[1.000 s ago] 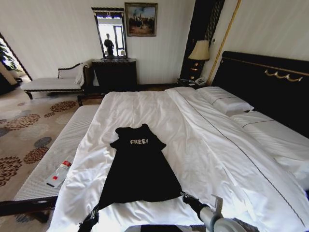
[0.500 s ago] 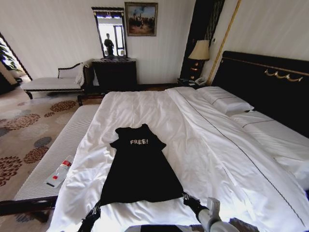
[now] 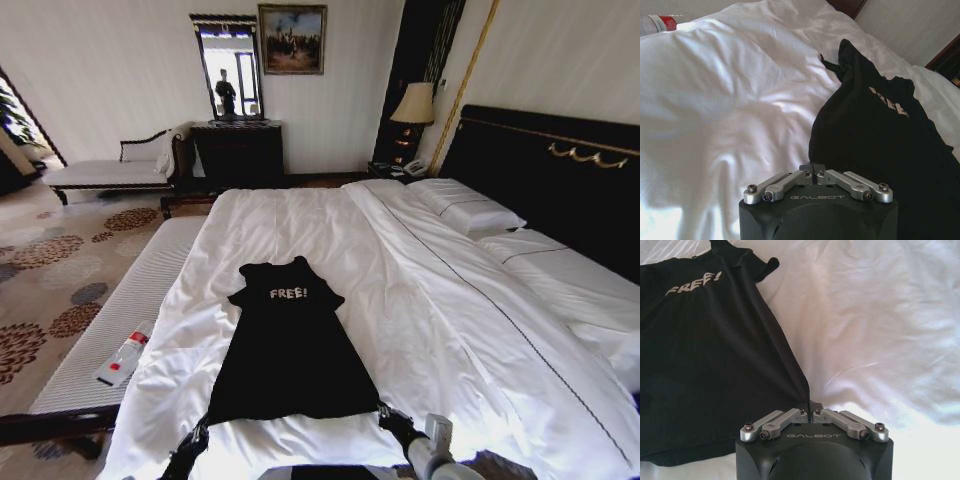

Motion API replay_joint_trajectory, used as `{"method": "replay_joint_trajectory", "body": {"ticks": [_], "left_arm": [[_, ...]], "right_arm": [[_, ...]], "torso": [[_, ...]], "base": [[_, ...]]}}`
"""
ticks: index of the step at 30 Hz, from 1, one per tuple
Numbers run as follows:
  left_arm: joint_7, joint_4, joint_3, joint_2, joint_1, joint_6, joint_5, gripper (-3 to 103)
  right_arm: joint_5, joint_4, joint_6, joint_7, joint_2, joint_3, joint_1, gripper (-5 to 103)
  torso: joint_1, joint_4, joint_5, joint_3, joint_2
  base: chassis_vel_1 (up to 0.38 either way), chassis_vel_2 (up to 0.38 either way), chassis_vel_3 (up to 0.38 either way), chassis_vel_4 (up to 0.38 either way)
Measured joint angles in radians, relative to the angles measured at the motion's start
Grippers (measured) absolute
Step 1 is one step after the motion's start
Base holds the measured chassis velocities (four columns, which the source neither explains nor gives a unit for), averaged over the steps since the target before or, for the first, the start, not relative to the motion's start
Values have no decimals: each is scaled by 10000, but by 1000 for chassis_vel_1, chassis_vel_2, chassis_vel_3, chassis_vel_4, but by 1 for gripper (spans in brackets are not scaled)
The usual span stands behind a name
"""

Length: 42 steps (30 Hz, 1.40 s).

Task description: Fold the clothes on the bed.

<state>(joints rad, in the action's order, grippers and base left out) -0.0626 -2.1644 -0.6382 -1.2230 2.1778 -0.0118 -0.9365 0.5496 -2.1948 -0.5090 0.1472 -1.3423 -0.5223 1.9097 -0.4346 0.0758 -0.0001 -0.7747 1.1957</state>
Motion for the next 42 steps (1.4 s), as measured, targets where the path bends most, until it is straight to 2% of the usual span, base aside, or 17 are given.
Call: {"method": "replay_joint_trajectory", "body": {"ticks": [7,13,16,17,21,32,34,36,42], "left_arm": [[-6,30,30,18,-29,50,-23,0],[-36,67,55,-43,44,30,-23,0],[-46,60,71,-106,130,-15,-12,0],[-58,56,115,-276,314,-175,254,0],[-80,-130,86,-526,612,-296,411,0],[-292,-1045,-1010,-702,1376,-370,78,0],[-324,-1028,-982,-807,1479,-458,191,0],[-358,-919,-637,-1237,1558,-580,456,0],[-366,-768,-157,-1637,1651,-760,878,0]], "right_arm": [[-84,177,699,237,-36,121,58,1],[-84,273,738,311,-80,248,102,1],[-83,285,674,373,-101,282,128,1],[-85,282,460,495,-149,282,181,1],[53,100,172,694,-258,166,267,1],[76,-905,-619,1194,-201,-463,854,1],[-13,-908,-664,1242,-227,-402,918,1],[-157,-733,-668,1301,-298,-256,922,1],[-356,-553,-649,1369,-387,-22,933,1]], "torso": [[6,1,0,3,2],[3,1,0,1,1],[0,2,2,0,0],[-1,-1,2,0,-1],[0,-2,2,1,0],[1,2,2,0,0],[2,4,2,1,0],[2,-2,-1,1,0],[2,-1,3,1,0]], "base": [[73,-61,-81,58],[27,-16,-14,9],[0,0,0,0],[0,0,0,0],[0,0,0,0],[0,0,0,0],[0,0,0,0],[0,0,0,0],[0,0,0,0]]}}
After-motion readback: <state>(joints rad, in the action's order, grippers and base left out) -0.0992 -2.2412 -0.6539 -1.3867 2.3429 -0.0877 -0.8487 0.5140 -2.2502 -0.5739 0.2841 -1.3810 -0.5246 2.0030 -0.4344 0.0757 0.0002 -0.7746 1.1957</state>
